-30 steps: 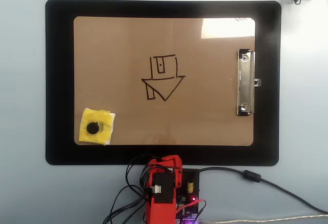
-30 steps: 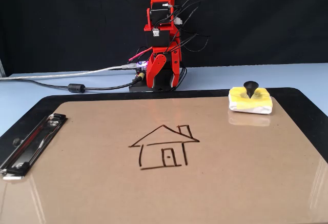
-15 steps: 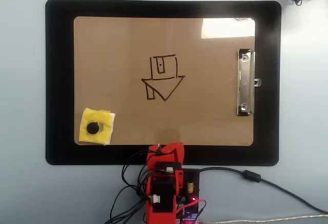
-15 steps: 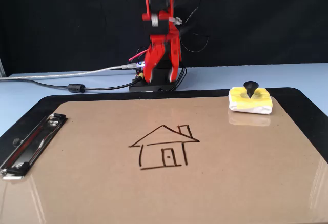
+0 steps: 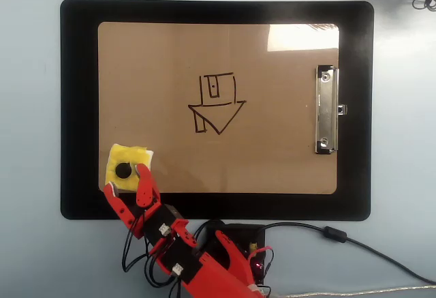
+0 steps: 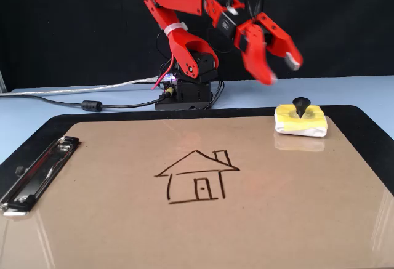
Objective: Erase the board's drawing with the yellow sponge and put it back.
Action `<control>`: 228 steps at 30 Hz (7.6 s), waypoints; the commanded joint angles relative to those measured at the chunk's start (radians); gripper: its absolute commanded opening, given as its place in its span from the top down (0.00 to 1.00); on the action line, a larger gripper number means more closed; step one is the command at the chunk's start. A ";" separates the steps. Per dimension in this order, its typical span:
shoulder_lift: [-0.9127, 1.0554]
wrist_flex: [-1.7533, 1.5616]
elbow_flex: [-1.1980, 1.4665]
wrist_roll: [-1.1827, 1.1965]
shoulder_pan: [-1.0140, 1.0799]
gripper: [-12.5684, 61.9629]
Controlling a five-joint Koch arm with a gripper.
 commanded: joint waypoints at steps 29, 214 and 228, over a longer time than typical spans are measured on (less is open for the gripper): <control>-0.442 -0.561 0.104 0.190 -0.044 0.40; -0.992 -0.753 -0.224 0.253 0.719 0.94; -0.224 -0.718 0.488 0.264 0.715 0.94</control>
